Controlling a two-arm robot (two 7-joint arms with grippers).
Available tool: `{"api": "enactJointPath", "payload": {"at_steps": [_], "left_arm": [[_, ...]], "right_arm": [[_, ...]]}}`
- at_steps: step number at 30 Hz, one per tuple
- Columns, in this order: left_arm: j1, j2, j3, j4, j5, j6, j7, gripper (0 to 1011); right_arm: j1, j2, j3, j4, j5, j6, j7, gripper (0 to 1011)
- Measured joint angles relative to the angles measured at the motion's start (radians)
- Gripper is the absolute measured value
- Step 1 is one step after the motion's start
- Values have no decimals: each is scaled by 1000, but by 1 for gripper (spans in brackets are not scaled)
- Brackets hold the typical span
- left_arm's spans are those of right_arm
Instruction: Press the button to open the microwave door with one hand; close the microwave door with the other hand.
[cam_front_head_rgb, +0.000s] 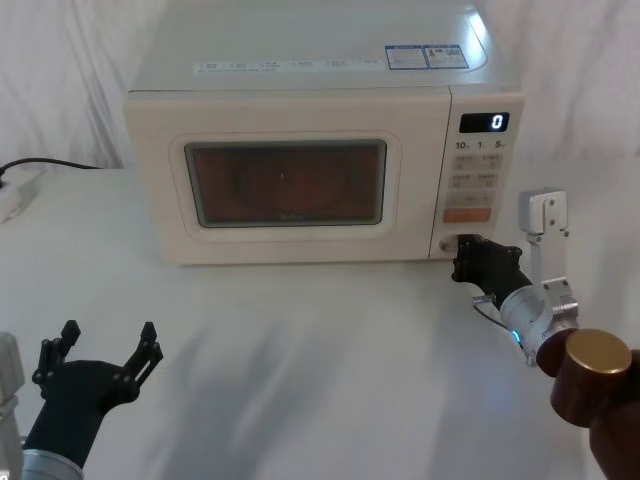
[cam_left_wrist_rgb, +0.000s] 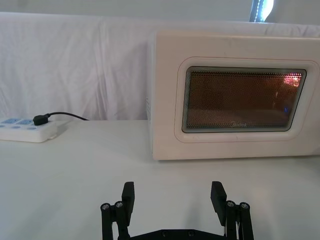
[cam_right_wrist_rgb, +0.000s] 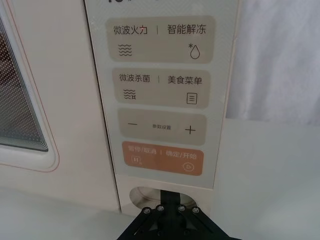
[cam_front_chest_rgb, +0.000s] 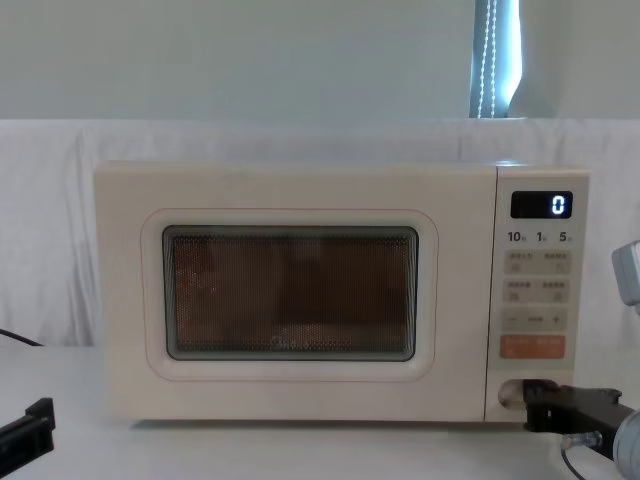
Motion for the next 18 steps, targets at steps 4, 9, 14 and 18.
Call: {"api": "enactJointPath", "payload": {"at_steps": [4,9,14,18], "left_arm": [[0,0,0,0,0,0,0,1001],[0,0,0,0,0,0,0,1001],[0,0,0,0,0,0,0,1001],[0,0,0,0,0,0,0,1001]], "right_arm": [[5,-2,2,7,0,-7,-2,0],[7,-3,1,10,-3,-8,-2,0],[1,-3,3,0,-4,-5,-3,0],[-28,-1,4,-49,-2,17,-2,0]]}}
